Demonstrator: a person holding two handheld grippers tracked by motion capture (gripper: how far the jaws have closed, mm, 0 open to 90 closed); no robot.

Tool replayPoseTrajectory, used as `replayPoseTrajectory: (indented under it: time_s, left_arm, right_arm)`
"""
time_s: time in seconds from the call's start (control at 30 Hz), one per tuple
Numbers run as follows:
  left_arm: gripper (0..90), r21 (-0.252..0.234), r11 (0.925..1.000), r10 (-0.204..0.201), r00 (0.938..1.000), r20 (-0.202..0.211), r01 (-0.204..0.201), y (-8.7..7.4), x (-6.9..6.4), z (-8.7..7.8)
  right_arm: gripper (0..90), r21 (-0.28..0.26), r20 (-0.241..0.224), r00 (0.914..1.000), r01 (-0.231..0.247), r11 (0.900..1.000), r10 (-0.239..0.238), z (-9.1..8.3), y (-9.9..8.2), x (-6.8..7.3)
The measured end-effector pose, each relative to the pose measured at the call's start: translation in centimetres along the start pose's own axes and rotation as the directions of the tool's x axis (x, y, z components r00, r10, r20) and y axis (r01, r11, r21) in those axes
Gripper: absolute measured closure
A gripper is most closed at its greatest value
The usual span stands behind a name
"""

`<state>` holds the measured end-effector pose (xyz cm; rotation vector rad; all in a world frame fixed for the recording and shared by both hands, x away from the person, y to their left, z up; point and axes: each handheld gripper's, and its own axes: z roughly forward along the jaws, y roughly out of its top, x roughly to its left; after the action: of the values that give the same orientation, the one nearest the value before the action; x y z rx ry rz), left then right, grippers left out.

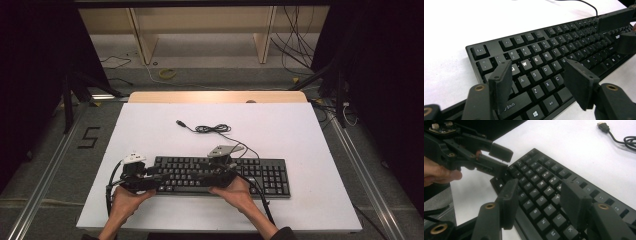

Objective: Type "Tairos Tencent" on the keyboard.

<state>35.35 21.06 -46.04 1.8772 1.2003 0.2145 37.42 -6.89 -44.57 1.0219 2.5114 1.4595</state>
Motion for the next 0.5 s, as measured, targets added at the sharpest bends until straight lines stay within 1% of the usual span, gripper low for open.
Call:
replayPoseTrajectory:
  time_s: [0.1,0.5]
  left_arm:
    - [38.3,-0.006,1.0,0.001,1.0,0.003,-0.001,0.12,-0.05,0.09]
    - [36.2,-0.004,0.9999,0.01,0.9999,0.006,-0.01,0.72,-0.16,0.44]
  right_arm:
    - [49.0,-0.006,-0.002,1.0,0.0,1.0,0.0,-0.3,-0.23,0.03]
    - [45.5,-0.009,-0.001,1.0,0.002,1.0,-0.002,-1.05,-0.92,0.04]
